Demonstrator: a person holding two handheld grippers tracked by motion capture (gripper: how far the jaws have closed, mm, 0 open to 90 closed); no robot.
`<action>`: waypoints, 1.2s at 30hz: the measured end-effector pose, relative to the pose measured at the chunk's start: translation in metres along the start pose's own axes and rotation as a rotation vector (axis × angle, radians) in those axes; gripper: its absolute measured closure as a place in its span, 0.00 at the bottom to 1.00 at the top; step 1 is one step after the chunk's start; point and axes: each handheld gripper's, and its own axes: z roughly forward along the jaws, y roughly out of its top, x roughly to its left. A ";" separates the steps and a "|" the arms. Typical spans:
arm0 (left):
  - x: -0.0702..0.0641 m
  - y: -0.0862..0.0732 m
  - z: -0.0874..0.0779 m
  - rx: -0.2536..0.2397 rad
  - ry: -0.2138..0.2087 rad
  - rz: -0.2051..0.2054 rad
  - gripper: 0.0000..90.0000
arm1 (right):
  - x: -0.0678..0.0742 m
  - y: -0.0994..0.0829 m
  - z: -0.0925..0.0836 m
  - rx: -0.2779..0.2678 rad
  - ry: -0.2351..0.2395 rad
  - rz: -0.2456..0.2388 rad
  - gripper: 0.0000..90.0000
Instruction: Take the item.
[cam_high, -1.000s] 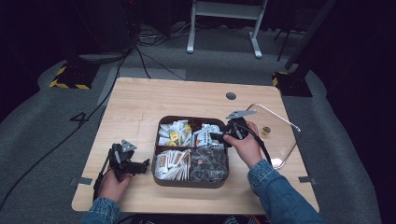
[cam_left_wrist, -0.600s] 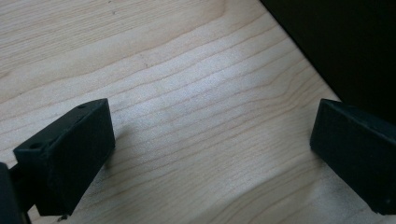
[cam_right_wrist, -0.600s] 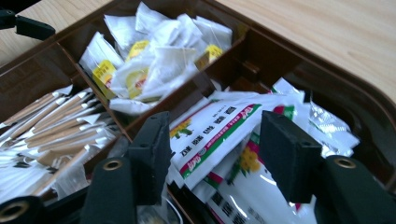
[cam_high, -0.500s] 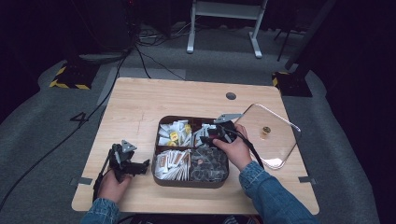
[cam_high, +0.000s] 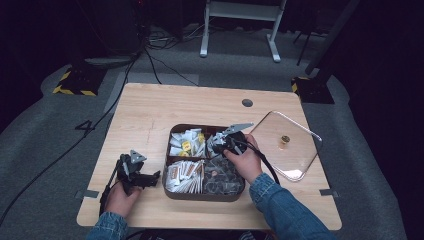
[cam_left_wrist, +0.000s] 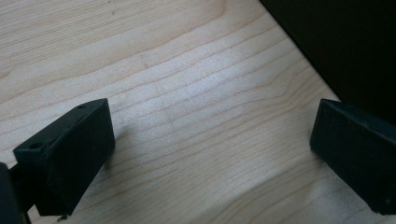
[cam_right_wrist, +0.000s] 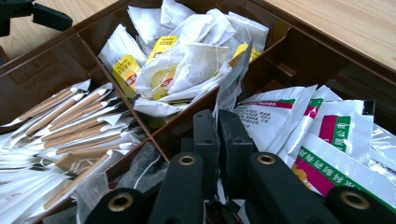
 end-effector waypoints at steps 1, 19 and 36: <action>0.000 0.000 0.000 0.000 0.000 0.000 0.00 | 0.000 0.000 -0.001 0.001 0.003 0.002 0.98; 0.000 0.001 0.001 -0.001 -0.003 0.000 0.00 | -0.004 0.003 -0.050 -0.128 0.002 0.045 0.99; 0.001 0.006 0.005 0.001 -0.013 0.014 0.00 | -0.009 -0.013 -0.108 -0.199 -0.027 0.065 0.99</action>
